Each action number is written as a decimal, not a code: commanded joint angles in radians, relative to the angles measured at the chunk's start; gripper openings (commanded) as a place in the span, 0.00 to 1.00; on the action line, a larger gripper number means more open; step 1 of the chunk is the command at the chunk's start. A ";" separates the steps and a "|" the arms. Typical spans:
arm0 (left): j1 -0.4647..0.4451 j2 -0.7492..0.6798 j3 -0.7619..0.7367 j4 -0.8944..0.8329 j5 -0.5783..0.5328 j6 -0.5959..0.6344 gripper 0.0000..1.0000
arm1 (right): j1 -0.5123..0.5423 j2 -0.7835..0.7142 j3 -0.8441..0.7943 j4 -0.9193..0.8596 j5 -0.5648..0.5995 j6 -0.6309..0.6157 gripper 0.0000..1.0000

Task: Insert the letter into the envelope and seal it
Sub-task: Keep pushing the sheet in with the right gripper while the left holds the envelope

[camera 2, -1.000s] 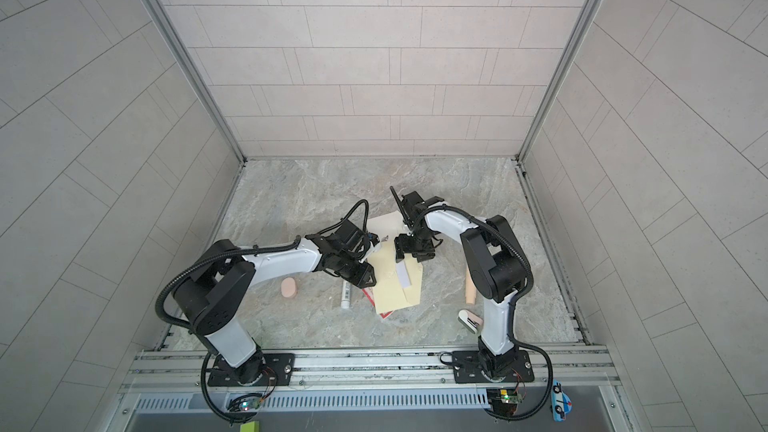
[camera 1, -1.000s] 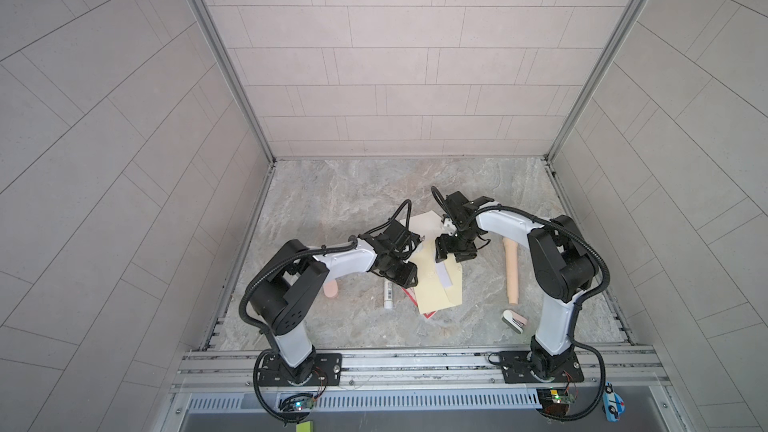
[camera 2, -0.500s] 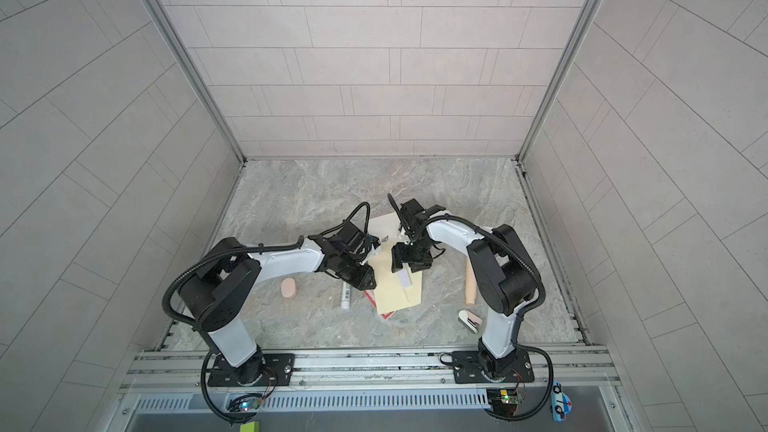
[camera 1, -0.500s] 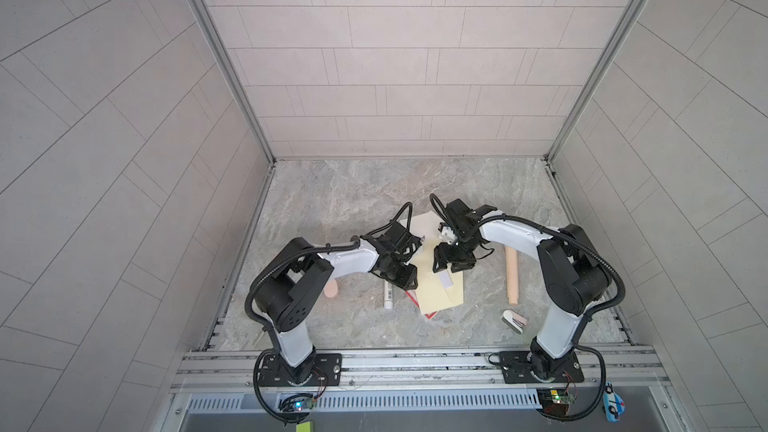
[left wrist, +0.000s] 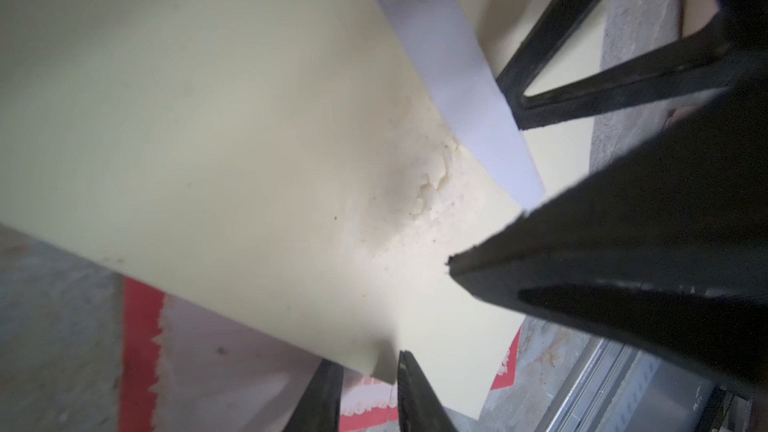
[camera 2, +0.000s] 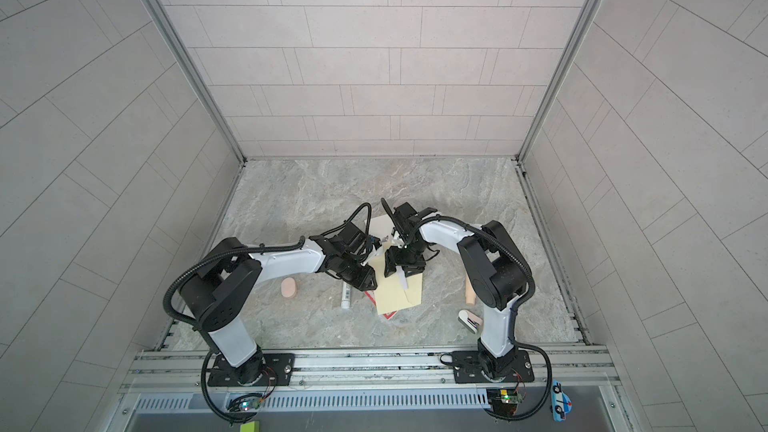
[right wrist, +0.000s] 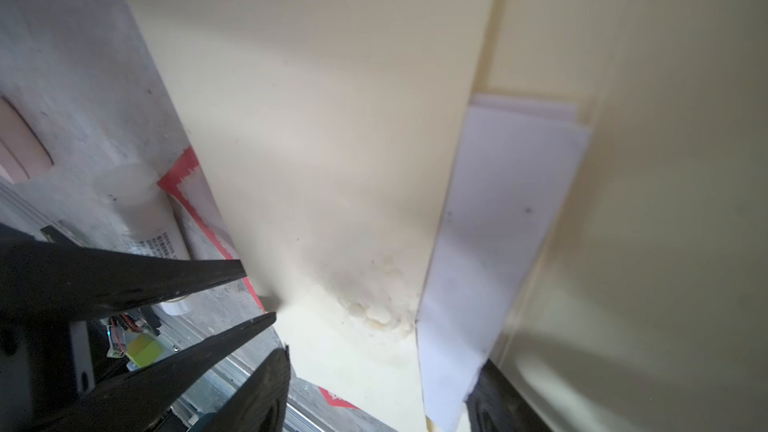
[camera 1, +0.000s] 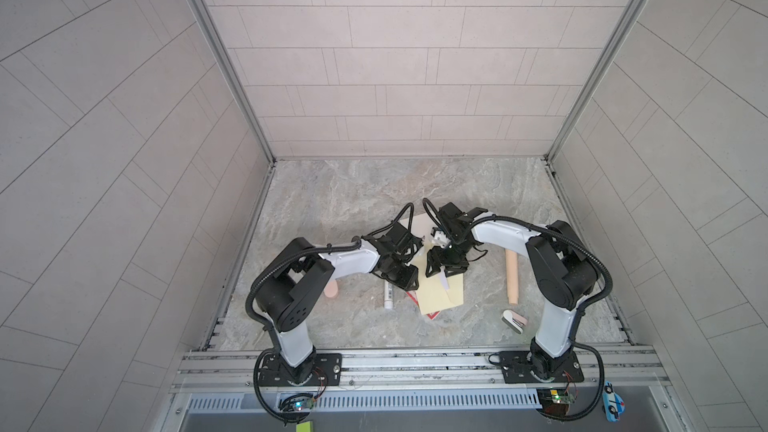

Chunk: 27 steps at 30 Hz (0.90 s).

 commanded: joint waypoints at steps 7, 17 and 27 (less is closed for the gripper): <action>-0.007 0.039 0.026 0.027 -0.008 0.010 0.30 | 0.037 0.038 0.026 0.027 -0.060 -0.025 0.69; -0.006 0.041 0.038 0.020 -0.029 0.026 0.30 | 0.033 -0.046 0.018 0.061 0.221 0.033 0.74; 0.004 0.036 0.061 0.026 -0.019 0.035 0.34 | -0.005 -0.019 0.037 0.113 0.204 0.048 0.76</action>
